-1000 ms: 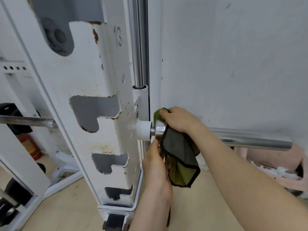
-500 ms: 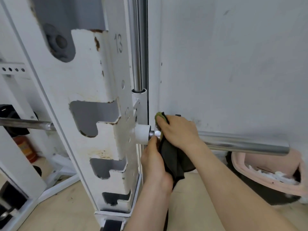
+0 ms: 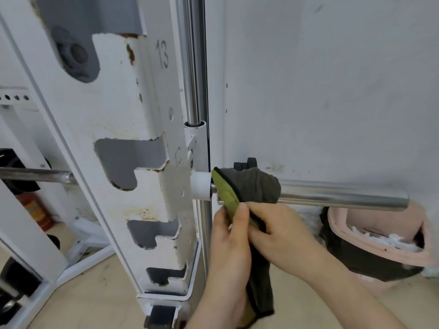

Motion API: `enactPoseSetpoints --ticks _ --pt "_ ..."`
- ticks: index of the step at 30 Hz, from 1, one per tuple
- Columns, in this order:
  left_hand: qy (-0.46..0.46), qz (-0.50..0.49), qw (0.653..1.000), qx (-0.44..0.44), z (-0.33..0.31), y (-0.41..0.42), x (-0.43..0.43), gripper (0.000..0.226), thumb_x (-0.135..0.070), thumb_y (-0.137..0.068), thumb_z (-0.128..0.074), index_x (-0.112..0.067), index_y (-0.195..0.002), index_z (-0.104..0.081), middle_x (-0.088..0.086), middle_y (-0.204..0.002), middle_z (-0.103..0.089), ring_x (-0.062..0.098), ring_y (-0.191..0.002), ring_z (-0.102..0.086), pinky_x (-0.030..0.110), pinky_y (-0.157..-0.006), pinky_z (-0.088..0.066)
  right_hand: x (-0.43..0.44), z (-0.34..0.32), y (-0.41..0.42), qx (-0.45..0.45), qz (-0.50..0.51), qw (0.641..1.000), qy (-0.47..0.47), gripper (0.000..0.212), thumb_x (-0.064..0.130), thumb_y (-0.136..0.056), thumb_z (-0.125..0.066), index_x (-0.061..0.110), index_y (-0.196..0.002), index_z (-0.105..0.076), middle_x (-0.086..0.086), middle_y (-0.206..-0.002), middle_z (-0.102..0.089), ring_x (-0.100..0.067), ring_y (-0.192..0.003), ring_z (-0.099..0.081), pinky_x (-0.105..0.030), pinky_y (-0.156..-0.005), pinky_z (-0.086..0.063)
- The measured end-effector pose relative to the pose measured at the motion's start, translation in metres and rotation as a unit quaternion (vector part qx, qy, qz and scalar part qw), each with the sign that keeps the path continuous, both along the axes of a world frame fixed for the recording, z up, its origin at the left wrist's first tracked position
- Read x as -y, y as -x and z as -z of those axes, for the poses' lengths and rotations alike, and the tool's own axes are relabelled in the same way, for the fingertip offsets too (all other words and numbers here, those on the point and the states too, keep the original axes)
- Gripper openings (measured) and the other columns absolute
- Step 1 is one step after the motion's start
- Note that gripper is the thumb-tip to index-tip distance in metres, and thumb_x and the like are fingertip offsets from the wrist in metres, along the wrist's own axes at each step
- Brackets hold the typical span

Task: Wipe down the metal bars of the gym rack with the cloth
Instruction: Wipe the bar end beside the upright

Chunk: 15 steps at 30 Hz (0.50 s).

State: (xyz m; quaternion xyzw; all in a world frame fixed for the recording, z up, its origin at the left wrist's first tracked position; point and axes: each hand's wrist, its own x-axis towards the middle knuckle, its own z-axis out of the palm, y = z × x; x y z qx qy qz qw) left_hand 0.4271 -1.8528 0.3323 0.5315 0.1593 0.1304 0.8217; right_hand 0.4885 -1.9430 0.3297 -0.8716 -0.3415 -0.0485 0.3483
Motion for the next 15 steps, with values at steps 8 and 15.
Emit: enactPoseSetpoints --ticks 8,15 --pt "-0.249 -0.042 0.965 -0.067 0.025 -0.003 -0.016 0.050 -0.010 -0.087 -0.044 -0.037 -0.129 -0.040 -0.003 -0.121 -0.059 0.016 -0.108 -0.057 0.042 -0.095 -0.049 0.010 -0.049 -0.022 -0.032 0.017 0.994 0.100 0.046 0.039 -0.080 -0.071 0.028 -0.124 -0.062 0.009 -0.116 -0.066 -0.005 -0.108 -0.059 -0.033 -0.095 -0.049" --pt "-0.392 -0.059 0.918 -0.007 0.039 -0.004 -0.014 0.089 0.003 -0.070 -0.038 -0.027 -0.151 -0.017 -0.005 -0.151 -0.030 0.012 -0.138 -0.030 0.037 -0.114 -0.031 -0.076 -0.007 -0.058 0.203 0.113 0.923 0.306 0.080 0.051 -0.079 -0.063 0.012 -0.140 -0.030 -0.012 -0.128 -0.048 -0.031 -0.116 -0.050 -0.049 -0.095 -0.037"
